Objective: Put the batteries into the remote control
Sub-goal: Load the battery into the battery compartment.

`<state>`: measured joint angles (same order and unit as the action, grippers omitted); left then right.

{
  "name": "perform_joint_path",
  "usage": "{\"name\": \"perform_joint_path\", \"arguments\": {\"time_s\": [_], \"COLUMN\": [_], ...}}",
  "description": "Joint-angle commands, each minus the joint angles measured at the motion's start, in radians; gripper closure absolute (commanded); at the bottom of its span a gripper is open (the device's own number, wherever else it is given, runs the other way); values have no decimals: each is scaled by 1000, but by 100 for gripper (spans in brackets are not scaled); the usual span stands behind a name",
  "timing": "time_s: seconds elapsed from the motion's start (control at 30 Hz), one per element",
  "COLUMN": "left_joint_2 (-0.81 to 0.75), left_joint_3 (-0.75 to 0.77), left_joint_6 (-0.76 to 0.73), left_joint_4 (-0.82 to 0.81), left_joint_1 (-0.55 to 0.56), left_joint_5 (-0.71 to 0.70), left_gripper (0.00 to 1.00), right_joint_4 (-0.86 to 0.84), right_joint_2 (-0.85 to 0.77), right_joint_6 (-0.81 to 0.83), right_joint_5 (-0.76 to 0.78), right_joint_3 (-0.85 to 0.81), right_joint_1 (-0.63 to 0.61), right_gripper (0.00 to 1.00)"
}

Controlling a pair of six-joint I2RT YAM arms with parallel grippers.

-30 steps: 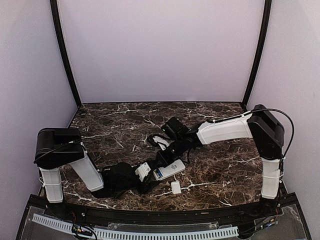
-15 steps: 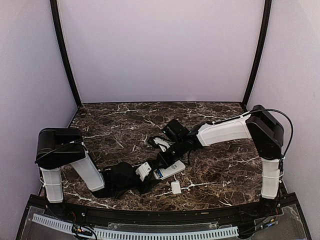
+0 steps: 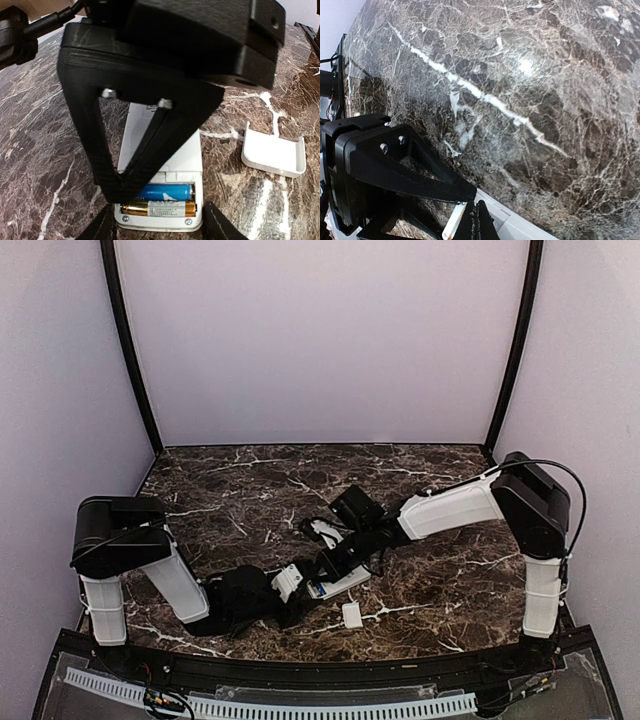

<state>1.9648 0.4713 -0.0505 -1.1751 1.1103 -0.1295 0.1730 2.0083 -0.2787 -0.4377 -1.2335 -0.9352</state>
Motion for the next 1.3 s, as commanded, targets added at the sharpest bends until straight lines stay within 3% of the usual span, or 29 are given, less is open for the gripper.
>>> {"name": "perform_joint_path", "arguments": {"time_s": [0.0,0.33,0.4,0.53,0.67,1.27], "left_joint_2": [32,32,18,-17,-50,-74], "left_joint_3": [-5,-10,-25,-118,-157,-191], "left_joint_6": [-8,-13,-20,-27,-30,-4], "left_joint_4": [90,79,36,-109,-157,-204], "left_joint_1": [3,3,3,3,3,4], "left_joint_5": [-24,-24,-11,8,54,-19], "left_gripper": [48,47,43,27,19,19], "right_joint_4": [20,53,70,101,104,117], "right_joint_2": [-18,-59,-81,-109,-109,-1], "right_joint_6": [-28,-42,-41,-44,-57,-90], "right_joint_5": [11,29,36,40,28,53], "right_joint_3": [75,70,50,21,15,20], "right_joint_1": [-1,-3,-4,-4,-4,-52], "right_gripper": [100,100,100,100,100,100]}}
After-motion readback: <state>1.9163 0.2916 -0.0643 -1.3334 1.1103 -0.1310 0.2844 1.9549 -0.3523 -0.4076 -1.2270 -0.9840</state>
